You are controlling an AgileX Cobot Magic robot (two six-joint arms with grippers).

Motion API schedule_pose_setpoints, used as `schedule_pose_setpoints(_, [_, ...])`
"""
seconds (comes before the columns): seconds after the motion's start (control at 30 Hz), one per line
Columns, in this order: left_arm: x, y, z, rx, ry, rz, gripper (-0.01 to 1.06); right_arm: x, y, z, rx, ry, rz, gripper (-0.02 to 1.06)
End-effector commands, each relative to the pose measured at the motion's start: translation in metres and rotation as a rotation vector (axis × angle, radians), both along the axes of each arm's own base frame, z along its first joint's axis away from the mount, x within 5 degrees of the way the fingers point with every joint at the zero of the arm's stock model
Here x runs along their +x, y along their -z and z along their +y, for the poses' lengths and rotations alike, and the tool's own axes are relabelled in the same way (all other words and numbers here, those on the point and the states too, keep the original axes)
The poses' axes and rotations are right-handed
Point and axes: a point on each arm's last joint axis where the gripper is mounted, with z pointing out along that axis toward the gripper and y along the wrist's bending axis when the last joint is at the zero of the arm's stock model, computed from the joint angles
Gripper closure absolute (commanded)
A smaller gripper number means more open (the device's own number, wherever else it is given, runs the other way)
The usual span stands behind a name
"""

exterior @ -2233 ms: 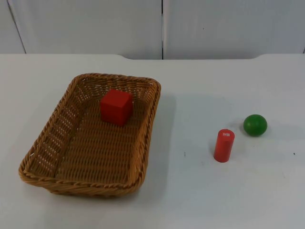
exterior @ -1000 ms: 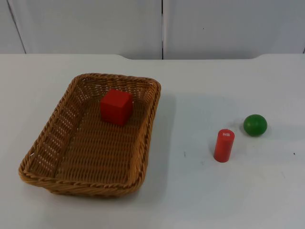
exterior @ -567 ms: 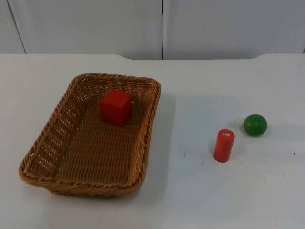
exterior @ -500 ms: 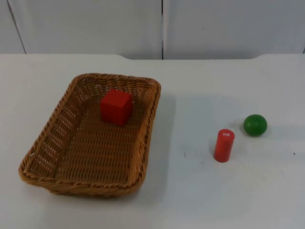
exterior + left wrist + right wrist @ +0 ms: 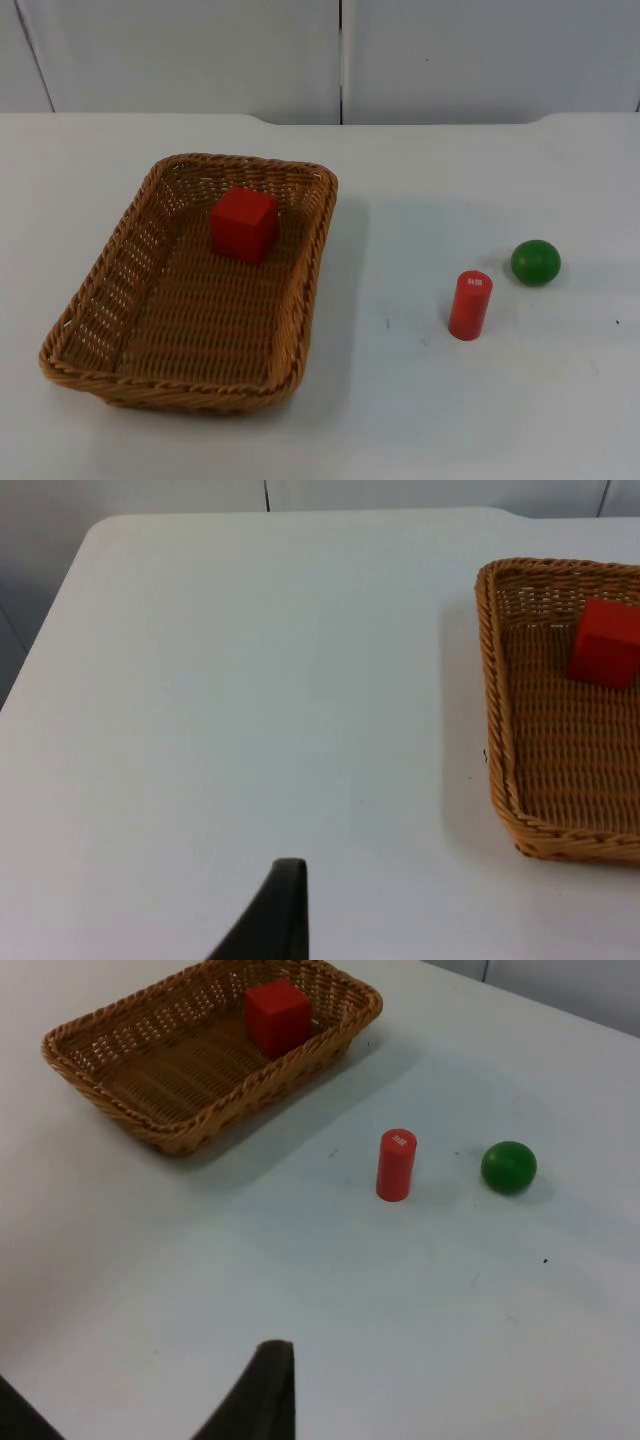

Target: Pick up the basket with the left hand and place the object to the left of the red cylinder into the basket with the right hand.

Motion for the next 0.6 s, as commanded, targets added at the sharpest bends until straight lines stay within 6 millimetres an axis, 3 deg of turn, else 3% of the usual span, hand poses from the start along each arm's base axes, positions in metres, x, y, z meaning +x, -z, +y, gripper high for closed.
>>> schedule_pose_setpoints(0.0, [-0.0003, 0.0014, -0.0009, -0.009, 0.008, 0.002, 0.00, 0.0006, -0.0003, 0.0001, 0.008, 0.008, -0.009, -0.01])
schedule_pose_setpoints(0.57, [-0.0003, 0.0014, -0.0008, -0.006, -0.042, 0.002, 0.00, 0.0001, -0.0004, 0.0009, 0.016, 0.002, -0.005, -0.01])
